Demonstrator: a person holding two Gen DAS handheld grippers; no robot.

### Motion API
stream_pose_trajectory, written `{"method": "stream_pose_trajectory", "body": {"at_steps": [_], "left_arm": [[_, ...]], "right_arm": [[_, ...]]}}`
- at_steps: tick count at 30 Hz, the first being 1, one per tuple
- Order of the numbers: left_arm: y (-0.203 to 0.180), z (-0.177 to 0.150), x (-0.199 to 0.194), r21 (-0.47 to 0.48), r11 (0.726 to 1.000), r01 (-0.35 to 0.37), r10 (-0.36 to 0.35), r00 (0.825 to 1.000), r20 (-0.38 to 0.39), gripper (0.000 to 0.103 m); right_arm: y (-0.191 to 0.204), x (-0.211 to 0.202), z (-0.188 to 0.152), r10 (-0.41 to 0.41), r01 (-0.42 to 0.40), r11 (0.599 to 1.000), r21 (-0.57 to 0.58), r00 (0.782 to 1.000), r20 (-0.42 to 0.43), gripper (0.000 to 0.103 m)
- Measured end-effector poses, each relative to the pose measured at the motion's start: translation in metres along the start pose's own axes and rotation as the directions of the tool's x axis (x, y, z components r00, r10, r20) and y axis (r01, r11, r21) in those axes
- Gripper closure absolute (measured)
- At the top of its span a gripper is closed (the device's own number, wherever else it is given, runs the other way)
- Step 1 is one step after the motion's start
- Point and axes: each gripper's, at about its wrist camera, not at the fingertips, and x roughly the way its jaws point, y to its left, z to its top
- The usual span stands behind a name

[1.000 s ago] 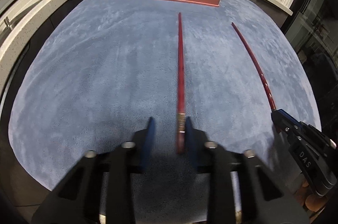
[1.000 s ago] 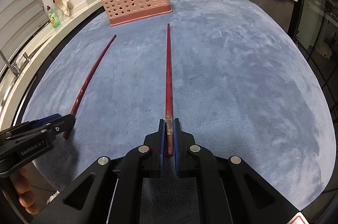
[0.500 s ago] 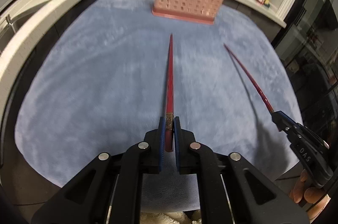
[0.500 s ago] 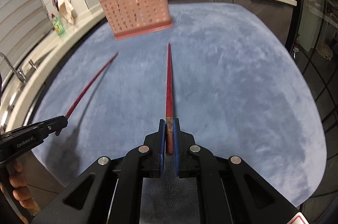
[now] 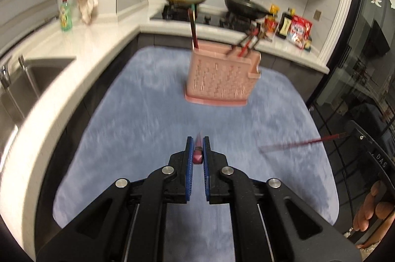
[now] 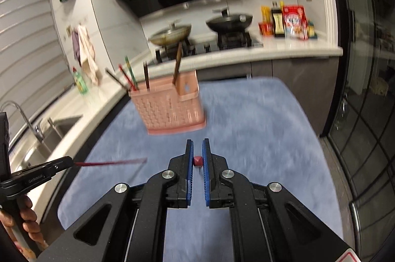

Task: Organize utensils
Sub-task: 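Lift both dark red chopsticks and lower them into the pink holder, then open both tools to release the chopsticks into the holder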

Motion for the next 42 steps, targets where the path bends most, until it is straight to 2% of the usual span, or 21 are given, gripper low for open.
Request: {"method": "stream_pose_trajectory", "body": {"at_steps": [8, 16, 21, 24, 29, 32, 36, 42], "left_arm": [[-0.004, 0.05, 0.004, 0.013, 1.0, 0.003, -0.003, 0.997, 0.074, 0.096], [-0.016, 0.111, 0.001, 0.028, 0.999, 0.045, -0.049, 0.986, 0.157, 0.096], [-0.025, 0.162, -0.005, 0.048, 0.998, 0.04, -0.051, 0.966, 0.253, 0.096], [-0.028, 0.191, -0.005, 0.052, 0.998, 0.031, -0.046, 0.951, 0.304, 0.096], [-0.033, 0.23, 0.006, 0.055, 0.998, 0.027, -0.044, 0.935, 0.352, 0.096], [-0.033, 0.244, 0.017, 0.053, 0.998, 0.029, -0.046, 0.928, 0.37, 0.096], [-0.032, 0.256, 0.039, 0.05, 0.999, 0.015, -0.033, 0.929, 0.369, 0.096], [-0.025, 0.25, 0.069, 0.032, 0.999, 0.021, -0.03, 0.948, 0.316, 0.096]], "right_arm": [[0.001, 0.016, 0.045, 0.033, -0.034, 0.999, 0.015, 0.998, 0.058, 0.096], [0.004, 0.026, 0.094, 0.097, -0.104, 0.993, 0.046, 0.986, 0.136, 0.096], [0.006, 0.038, 0.14, 0.145, -0.164, 0.984, 0.072, 0.967, 0.209, 0.096], [0.014, 0.048, 0.169, 0.152, -0.172, 0.983, 0.061, 0.957, 0.249, 0.096], [0.029, 0.072, 0.208, 0.163, -0.181, 0.983, 0.036, 0.942, 0.294, 0.096], [0.037, 0.09, 0.222, 0.156, -0.173, 0.985, 0.029, 0.941, 0.301, 0.096], [0.046, 0.113, 0.228, 0.143, -0.155, 0.988, 0.016, 0.943, 0.299, 0.096], [0.053, 0.147, 0.222, 0.129, -0.135, 0.991, 0.01, 0.961, 0.247, 0.096]]}}
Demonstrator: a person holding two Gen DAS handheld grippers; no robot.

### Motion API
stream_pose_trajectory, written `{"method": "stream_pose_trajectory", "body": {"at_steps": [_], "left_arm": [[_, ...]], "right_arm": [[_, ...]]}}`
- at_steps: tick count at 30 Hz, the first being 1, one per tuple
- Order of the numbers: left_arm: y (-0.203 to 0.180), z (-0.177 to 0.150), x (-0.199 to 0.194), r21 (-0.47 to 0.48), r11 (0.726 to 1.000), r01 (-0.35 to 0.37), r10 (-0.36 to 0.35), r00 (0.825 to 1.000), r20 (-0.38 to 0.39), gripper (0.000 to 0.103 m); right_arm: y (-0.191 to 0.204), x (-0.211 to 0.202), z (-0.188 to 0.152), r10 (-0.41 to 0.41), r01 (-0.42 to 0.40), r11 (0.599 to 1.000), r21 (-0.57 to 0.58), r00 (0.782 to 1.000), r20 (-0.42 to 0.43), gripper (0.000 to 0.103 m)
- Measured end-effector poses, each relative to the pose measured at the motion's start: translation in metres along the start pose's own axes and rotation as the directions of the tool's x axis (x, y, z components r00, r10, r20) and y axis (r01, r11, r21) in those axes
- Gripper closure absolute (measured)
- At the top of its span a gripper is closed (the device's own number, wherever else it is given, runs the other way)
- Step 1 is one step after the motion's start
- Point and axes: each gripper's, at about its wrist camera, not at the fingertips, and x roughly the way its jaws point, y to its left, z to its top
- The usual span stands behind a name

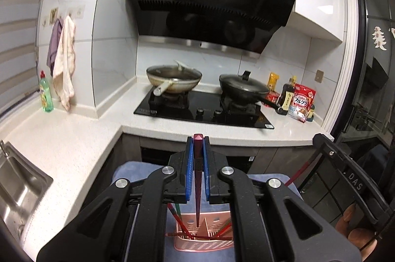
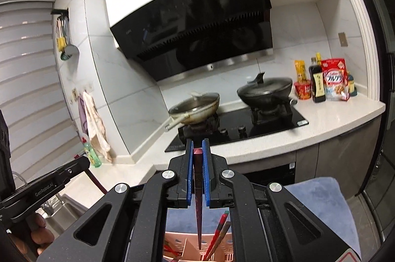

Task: Organize utensils

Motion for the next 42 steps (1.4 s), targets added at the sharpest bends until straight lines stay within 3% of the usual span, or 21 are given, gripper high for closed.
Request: {"method": "stream_pose_trajectory", "body": {"at_steps": [13, 16, 20, 21, 23, 28, 30, 32, 42], "left_arm": [[0.001, -0.023, 0.028, -0.008, 1.0, 0.014, -0.015, 0.996, -0.089, 0.096], [0.003, -0.027, 0.028, -0.011, 1.0, -0.004, 0.003, 0.996, -0.094, 0.095], [0.005, -0.031, 0.024, -0.013, 1.0, -0.016, 0.015, 0.995, -0.103, 0.08], [0.005, -0.033, 0.021, -0.014, 1.0, -0.021, 0.019, 0.995, -0.102, 0.072], [0.004, -0.034, 0.016, -0.017, 1.0, -0.024, 0.023, 0.995, -0.095, 0.066], [0.0, -0.038, 0.003, 0.002, 0.999, -0.034, 0.034, 0.996, -0.086, 0.065], [-0.002, -0.041, -0.003, 0.008, 0.999, -0.04, 0.04, 0.996, -0.08, 0.054], [-0.004, -0.045, -0.009, 0.015, 0.999, -0.048, 0.049, 0.996, -0.074, 0.049], [-0.004, -0.073, -0.03, 0.045, 0.995, -0.084, 0.089, 0.99, -0.107, 0.045]], "right_arm": [[-0.002, 0.034, -0.035, -0.018, 0.017, 1.0, -0.016, 0.993, -0.113, 0.096], [-0.003, 0.032, -0.039, -0.029, 0.027, 0.999, -0.021, 0.993, -0.116, 0.091], [-0.007, 0.022, -0.04, -0.037, 0.035, 0.999, -0.019, 0.993, -0.115, 0.09], [-0.007, 0.019, -0.039, -0.039, 0.037, 0.999, -0.018, 0.993, -0.112, 0.085], [-0.007, 0.013, -0.04, -0.041, 0.039, 0.999, -0.021, 0.994, -0.105, 0.079], [0.0, -0.002, -0.044, -0.046, 0.04, 0.997, -0.059, 0.993, -0.111, 0.077], [0.004, -0.01, -0.048, -0.053, 0.044, 0.996, -0.079, 0.992, -0.111, 0.069], [0.008, -0.017, -0.052, -0.06, 0.049, 0.994, -0.099, 0.992, -0.113, 0.065], [0.014, -0.052, -0.084, -0.124, 0.099, 0.982, -0.161, 0.98, -0.153, 0.057]]}}
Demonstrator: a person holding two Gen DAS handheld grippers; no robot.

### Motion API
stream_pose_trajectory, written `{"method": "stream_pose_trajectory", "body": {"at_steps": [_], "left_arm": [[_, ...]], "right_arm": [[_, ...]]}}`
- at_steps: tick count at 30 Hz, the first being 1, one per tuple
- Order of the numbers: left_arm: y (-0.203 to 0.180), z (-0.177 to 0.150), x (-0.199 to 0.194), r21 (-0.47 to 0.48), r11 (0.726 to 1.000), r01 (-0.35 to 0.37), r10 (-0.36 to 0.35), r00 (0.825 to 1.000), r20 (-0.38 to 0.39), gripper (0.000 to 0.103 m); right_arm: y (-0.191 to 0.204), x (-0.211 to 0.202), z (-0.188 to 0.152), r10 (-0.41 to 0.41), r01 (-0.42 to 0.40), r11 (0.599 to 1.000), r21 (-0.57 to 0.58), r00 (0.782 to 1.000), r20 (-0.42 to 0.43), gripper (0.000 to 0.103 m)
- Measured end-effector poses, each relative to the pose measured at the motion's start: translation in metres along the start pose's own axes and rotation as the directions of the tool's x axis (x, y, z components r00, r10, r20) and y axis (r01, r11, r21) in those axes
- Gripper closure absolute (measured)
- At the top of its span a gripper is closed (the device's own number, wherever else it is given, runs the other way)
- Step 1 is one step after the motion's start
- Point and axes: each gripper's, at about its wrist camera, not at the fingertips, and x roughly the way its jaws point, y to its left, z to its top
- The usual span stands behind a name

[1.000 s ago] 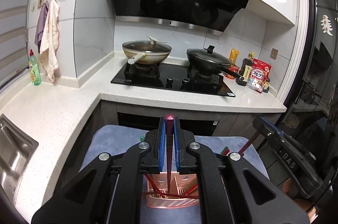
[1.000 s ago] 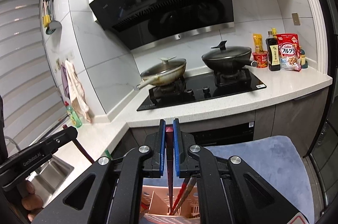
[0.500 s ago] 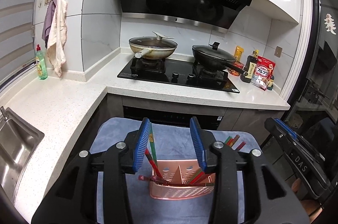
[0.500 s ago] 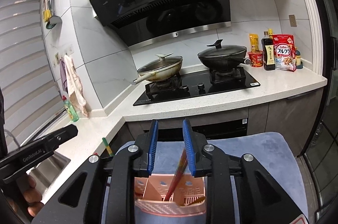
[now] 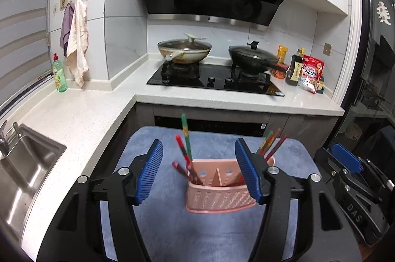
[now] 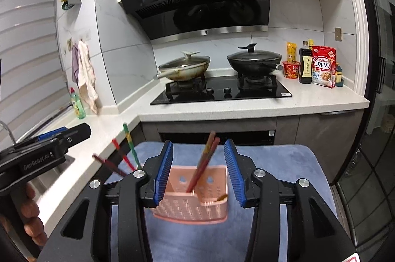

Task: Organize utensils

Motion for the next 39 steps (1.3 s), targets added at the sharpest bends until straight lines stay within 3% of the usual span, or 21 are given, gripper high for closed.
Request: {"method": "stream_pose_trajectory", "body": {"at_steps": [23, 29, 39], "left_arm": [[-0.009, -0.075, -0.033, 0.068, 0.991, -0.113, 0.117, 0.991, -0.068, 0.014], [-0.009, -0.09, -0.034, 0.08, 0.987, -0.137, 0.145, 0.985, -0.097, 0.009], [0.001, -0.113, -0.024, 0.051, 0.986, -0.159, 0.165, 0.971, -0.174, 0.007]], "right_arm": [[-0.005, -0.049, -0.065, -0.076, 0.074, 0.997, -0.031, 0.995, -0.072, 0.036], [-0.011, -0.055, -0.075, -0.092, 0.091, 0.996, -0.016, 0.992, -0.089, 0.019], [-0.021, -0.049, -0.086, -0.098, 0.099, 0.995, -0.003, 0.985, -0.143, 0.015]]}}
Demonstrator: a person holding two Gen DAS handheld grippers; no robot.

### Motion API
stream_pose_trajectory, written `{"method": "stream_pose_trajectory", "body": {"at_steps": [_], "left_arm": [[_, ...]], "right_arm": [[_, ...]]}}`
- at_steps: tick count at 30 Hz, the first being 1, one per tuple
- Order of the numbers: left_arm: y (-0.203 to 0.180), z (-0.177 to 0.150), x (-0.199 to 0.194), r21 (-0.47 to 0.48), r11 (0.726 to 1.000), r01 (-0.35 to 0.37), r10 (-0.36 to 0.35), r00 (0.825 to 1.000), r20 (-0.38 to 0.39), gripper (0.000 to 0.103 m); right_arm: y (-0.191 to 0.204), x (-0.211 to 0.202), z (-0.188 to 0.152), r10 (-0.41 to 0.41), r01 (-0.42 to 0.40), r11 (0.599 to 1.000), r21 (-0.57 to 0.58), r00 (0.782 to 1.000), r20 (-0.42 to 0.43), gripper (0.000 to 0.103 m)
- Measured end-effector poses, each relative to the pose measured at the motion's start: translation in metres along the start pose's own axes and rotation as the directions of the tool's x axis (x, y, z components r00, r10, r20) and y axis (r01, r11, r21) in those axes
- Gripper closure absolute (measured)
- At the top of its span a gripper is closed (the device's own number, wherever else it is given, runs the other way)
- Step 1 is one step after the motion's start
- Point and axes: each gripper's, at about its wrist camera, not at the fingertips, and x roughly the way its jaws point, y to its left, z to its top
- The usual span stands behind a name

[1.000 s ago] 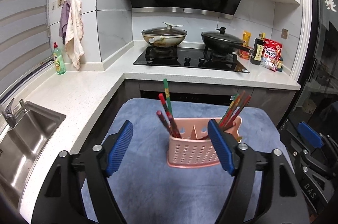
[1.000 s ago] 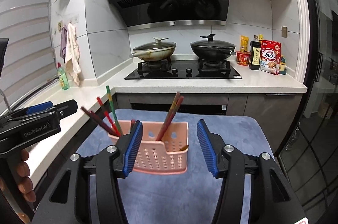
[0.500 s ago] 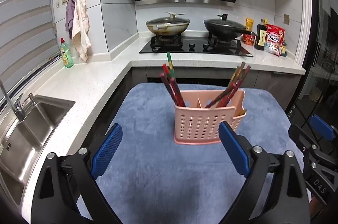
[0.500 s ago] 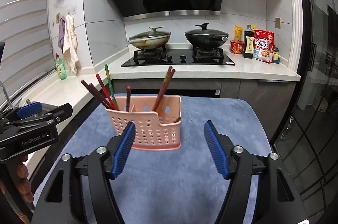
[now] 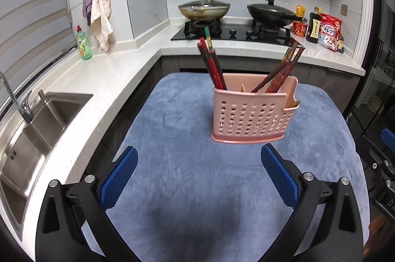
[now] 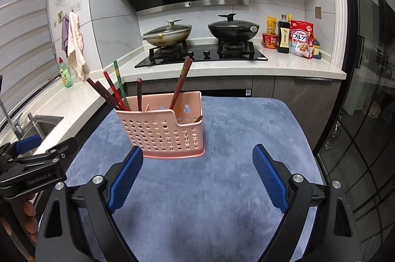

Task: Organize utensils

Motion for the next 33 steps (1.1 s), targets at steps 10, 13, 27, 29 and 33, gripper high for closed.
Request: {"method": "stream_pose_trajectory", "body": {"at_steps": [10, 13, 27, 29, 33], "left_arm": [[0.004, -0.014, 0.013, -0.022, 1.0, -0.017, 0.016, 0.998, -0.056, 0.007], [0.004, -0.016, 0.015, -0.019, 1.0, -0.022, 0.02, 0.998, -0.065, 0.007], [-0.002, -0.024, 0.02, 0.008, 0.999, -0.036, 0.037, 0.996, -0.075, 0.007], [-0.003, -0.025, 0.021, 0.008, 0.999, -0.036, 0.037, 0.996, -0.079, 0.007], [-0.003, -0.025, 0.023, 0.01, 0.999, -0.039, 0.04, 0.996, -0.085, 0.007]], "right_arm": [[0.003, 0.008, -0.01, -0.01, 0.009, 1.0, -0.02, 0.999, -0.035, 0.007], [0.003, 0.009, -0.011, -0.012, 0.011, 1.0, -0.019, 1.0, -0.027, 0.007], [0.008, 0.018, -0.024, -0.025, 0.024, 1.0, -0.02, 0.998, -0.054, 0.007], [0.007, 0.018, -0.024, -0.025, 0.024, 1.0, -0.02, 0.998, -0.055, 0.007], [0.008, 0.019, -0.027, -0.028, 0.027, 0.999, -0.022, 0.998, -0.062, 0.007]]}}
